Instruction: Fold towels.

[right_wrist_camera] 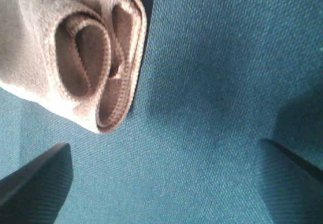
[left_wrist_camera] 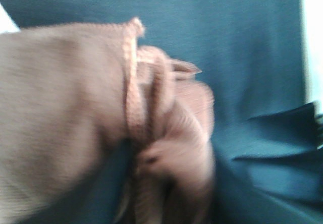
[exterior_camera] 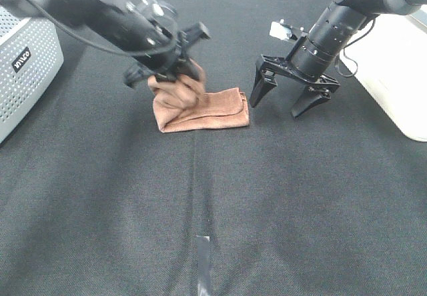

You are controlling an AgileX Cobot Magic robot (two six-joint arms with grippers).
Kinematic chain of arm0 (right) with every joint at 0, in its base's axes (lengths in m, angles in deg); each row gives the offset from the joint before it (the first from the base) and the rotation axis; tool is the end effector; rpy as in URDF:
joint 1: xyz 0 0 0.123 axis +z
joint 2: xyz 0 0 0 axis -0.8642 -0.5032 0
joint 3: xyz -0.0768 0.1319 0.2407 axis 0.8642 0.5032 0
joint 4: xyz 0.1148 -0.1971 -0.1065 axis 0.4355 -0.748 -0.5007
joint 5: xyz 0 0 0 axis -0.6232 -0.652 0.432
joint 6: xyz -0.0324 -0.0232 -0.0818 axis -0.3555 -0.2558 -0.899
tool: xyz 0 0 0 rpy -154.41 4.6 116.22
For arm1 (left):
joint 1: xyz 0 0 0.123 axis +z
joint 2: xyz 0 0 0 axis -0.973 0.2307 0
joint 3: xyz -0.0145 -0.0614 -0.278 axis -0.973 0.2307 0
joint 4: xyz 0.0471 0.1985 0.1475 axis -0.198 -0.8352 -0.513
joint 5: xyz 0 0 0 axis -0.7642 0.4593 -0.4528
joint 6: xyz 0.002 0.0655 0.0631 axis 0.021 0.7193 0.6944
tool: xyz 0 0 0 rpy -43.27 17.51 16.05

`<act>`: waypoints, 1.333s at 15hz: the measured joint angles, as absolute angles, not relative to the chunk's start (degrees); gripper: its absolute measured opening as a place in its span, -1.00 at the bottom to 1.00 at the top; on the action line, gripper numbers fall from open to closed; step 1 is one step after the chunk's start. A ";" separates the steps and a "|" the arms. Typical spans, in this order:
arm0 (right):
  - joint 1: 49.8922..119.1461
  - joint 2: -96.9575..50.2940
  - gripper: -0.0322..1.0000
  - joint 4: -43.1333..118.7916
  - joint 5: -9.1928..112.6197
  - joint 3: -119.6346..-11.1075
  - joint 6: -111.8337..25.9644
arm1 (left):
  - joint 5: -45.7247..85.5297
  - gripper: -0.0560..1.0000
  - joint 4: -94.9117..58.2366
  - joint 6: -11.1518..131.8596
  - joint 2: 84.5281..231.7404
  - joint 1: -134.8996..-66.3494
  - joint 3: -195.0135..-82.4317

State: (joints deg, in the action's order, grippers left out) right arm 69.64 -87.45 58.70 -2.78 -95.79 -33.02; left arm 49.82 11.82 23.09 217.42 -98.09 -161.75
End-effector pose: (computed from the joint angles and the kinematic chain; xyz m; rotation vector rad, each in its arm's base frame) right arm 0.4719 0.1218 0.1326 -0.2815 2.9588 0.6895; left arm 0.4610 -0.2187 0.1552 -0.2732 2.5943 -0.9295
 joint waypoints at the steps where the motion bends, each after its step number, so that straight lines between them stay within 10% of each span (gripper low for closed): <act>1: 69.64 -87.45 0.82 58.70 -3.23 -95.79 -33.02 | 48.39 0.11 13.49 23.09 217.42 -98.72 -161.75; 20: 77.38 -86.07 0.82 95.65 2.67 -96.19 -45.86 | 53.95 0.32 6.90 32.31 210.71 -87.09 -169.32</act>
